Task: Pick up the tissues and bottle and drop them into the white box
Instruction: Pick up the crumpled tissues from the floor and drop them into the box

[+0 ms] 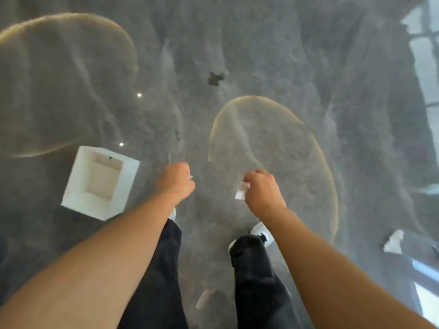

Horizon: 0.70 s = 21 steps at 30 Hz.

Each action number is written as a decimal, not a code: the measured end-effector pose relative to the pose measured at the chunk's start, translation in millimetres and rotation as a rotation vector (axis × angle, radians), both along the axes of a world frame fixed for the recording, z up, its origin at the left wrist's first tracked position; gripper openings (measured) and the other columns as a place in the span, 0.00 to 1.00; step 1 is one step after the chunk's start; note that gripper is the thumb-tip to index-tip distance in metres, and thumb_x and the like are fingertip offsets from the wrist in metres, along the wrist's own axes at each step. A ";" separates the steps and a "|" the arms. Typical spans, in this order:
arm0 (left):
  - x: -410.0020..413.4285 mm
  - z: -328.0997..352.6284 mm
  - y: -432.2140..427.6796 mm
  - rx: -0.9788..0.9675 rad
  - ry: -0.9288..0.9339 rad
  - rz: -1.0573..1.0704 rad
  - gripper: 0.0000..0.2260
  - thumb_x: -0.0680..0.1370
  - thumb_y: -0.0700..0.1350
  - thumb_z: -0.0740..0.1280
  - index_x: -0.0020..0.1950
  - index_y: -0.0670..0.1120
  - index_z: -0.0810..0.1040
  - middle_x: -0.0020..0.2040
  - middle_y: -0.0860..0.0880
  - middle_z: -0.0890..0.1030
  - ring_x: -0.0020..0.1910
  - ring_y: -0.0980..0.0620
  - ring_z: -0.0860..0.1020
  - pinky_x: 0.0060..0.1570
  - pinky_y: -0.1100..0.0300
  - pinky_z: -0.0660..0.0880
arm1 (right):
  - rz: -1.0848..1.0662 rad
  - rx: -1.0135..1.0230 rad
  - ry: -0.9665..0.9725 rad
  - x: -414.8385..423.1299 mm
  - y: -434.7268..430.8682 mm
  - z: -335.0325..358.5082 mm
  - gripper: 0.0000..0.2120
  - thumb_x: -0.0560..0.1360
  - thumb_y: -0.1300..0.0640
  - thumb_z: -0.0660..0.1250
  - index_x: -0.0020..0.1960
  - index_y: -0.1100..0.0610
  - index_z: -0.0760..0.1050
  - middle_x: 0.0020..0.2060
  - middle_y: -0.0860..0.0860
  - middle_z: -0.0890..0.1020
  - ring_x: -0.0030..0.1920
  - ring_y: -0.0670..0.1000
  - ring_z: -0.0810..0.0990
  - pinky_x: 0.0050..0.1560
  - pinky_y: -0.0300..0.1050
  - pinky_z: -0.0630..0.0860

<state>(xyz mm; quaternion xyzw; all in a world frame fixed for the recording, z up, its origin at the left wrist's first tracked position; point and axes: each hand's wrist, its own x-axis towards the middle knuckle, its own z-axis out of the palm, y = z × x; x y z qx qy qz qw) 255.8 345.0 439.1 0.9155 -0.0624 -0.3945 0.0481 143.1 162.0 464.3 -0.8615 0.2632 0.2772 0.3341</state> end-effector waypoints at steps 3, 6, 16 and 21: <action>13.1 -24.9 97.9 0.035 0.039 0.135 0.06 0.70 0.37 0.64 0.36 0.46 0.70 0.45 0.45 0.79 0.47 0.41 0.78 0.44 0.53 0.76 | 0.061 0.036 0.049 45.6 82.6 -21.5 0.13 0.67 0.70 0.59 0.48 0.63 0.77 0.49 0.60 0.75 0.48 0.64 0.76 0.47 0.53 0.76; 34.6 -48.2 191.9 0.081 0.042 0.221 0.06 0.70 0.39 0.65 0.38 0.48 0.71 0.45 0.46 0.78 0.44 0.43 0.76 0.41 0.53 0.76 | 0.152 0.095 0.053 91.4 175.7 -52.5 0.14 0.67 0.71 0.59 0.48 0.63 0.77 0.49 0.60 0.75 0.48 0.64 0.76 0.46 0.52 0.76; 90.6 -138.5 405.0 -0.021 -0.031 0.500 0.08 0.65 0.36 0.63 0.40 0.48 0.72 0.44 0.47 0.75 0.40 0.45 0.74 0.35 0.58 0.67 | 0.302 0.154 0.081 215.7 422.2 -166.9 0.17 0.69 0.68 0.61 0.56 0.58 0.78 0.53 0.59 0.80 0.52 0.59 0.77 0.44 0.38 0.67; 102.2 -209.5 444.0 -0.108 -0.043 0.677 0.09 0.68 0.36 0.65 0.44 0.48 0.72 0.44 0.48 0.76 0.42 0.45 0.76 0.30 0.59 0.65 | 0.136 0.135 0.065 244.9 477.4 -225.4 0.14 0.69 0.67 0.60 0.50 0.57 0.77 0.47 0.55 0.80 0.41 0.52 0.74 0.36 0.38 0.69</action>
